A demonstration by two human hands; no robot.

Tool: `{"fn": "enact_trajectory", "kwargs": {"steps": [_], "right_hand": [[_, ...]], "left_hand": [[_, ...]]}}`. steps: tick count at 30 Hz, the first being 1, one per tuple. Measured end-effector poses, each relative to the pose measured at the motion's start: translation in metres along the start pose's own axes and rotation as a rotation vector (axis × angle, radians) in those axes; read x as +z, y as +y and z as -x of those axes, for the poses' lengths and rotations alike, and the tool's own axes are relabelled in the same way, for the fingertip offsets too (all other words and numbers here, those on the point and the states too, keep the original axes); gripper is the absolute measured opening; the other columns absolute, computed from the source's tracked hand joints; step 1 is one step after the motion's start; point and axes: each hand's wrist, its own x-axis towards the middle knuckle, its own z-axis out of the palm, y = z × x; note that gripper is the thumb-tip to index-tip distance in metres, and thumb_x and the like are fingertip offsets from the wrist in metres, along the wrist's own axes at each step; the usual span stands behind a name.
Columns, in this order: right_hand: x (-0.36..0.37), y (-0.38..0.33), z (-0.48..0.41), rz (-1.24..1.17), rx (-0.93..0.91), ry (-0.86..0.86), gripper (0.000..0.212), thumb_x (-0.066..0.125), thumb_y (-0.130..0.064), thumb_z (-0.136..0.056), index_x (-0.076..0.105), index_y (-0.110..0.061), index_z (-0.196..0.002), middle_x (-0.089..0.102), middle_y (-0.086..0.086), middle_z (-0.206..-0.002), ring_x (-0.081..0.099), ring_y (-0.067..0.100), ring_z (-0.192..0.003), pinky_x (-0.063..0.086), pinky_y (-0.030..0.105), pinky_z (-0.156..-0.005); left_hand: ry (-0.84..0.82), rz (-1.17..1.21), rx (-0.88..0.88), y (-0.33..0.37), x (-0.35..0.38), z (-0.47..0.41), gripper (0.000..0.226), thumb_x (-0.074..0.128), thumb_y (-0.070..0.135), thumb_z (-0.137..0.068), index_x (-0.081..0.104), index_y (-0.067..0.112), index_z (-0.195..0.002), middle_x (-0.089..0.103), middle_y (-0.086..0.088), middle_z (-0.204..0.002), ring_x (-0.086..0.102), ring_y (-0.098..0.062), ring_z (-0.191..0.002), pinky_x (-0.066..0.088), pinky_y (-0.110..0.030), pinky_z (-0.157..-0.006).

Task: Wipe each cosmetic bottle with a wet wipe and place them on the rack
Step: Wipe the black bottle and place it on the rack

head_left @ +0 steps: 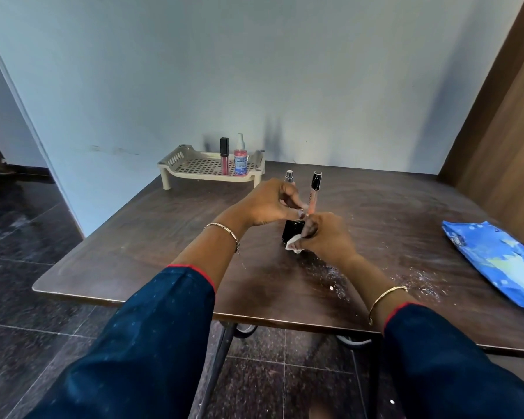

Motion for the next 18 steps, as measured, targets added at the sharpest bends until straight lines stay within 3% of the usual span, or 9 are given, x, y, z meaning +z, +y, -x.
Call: {"fn": "enact_trajectory", "kwargs": {"steps": [4,6,9,11,14,18], "right_hand": [[-0.003,-0.003,0.001,-0.255,-0.012,0.090,0.028,0.089,-0.010,-0.058,0.063,-0.010,-0.067,0.069,0.006,-0.069,0.067,0.020,-0.065,0.056,0.031,-0.062],[-0.003,-0.004,-0.001,-0.317,-0.038,0.141,0.028,0.089,-0.011,-0.058,0.064,-0.006,-0.070,0.071,0.010,-0.073,0.070,0.025,-0.071,0.058,0.038,-0.065],[0.000,-0.002,0.000,-0.237,-0.034,0.141,0.031,0.090,-0.020,-0.058,0.062,-0.009,-0.067,0.069,0.006,-0.070,0.064,0.017,-0.064,0.054,0.033,-0.061],[0.004,0.005,0.003,-0.059,-0.062,0.070,0.034,0.090,-0.026,-0.057,0.059,-0.013,-0.064,0.064,-0.001,-0.066,0.055,0.008,-0.058,0.045,0.026,-0.054],[0.005,0.008,0.004,0.109,-0.062,0.044,0.039,0.089,-0.036,-0.055,0.054,-0.020,-0.059,0.059,-0.010,-0.062,0.053,0.006,-0.059,0.038,0.025,-0.054],[-0.008,-0.008,0.000,0.135,-0.098,0.092,0.043,0.087,-0.041,-0.056,0.048,-0.022,-0.055,0.055,-0.010,-0.059,0.047,0.004,-0.053,0.033,0.023,-0.049]], "left_hand": [[0.049,0.052,-0.017,-0.009,-0.004,0.002,0.015,0.075,0.005,-0.076,0.071,0.007,-0.090,0.072,-0.003,-0.090,0.067,-0.010,-0.083,0.051,-0.013,-0.080],[0.041,0.065,-0.028,-0.010,-0.005,0.002,0.014,0.074,0.005,-0.077,0.071,0.007,-0.090,0.070,0.001,-0.085,0.065,-0.006,-0.078,0.051,-0.013,-0.077],[0.036,0.051,-0.032,-0.010,-0.005,-0.002,0.015,0.073,0.005,-0.078,0.071,0.006,-0.092,0.070,0.000,-0.087,0.064,-0.005,-0.079,0.050,-0.012,-0.079],[0.028,0.058,-0.035,-0.011,-0.004,-0.004,0.015,0.073,0.004,-0.077,0.072,0.006,-0.092,0.071,-0.004,-0.094,0.066,-0.009,-0.084,0.051,-0.018,-0.086],[0.018,0.060,-0.051,-0.012,-0.004,-0.006,0.015,0.074,0.004,-0.077,0.072,0.009,-0.091,0.071,-0.007,-0.102,0.068,-0.011,-0.088,0.049,-0.024,-0.093],[0.008,0.065,-0.057,-0.011,-0.005,-0.007,0.016,0.074,0.004,-0.077,0.071,0.005,-0.093,0.071,-0.008,-0.096,0.066,-0.005,-0.081,0.051,-0.020,-0.086]]}}
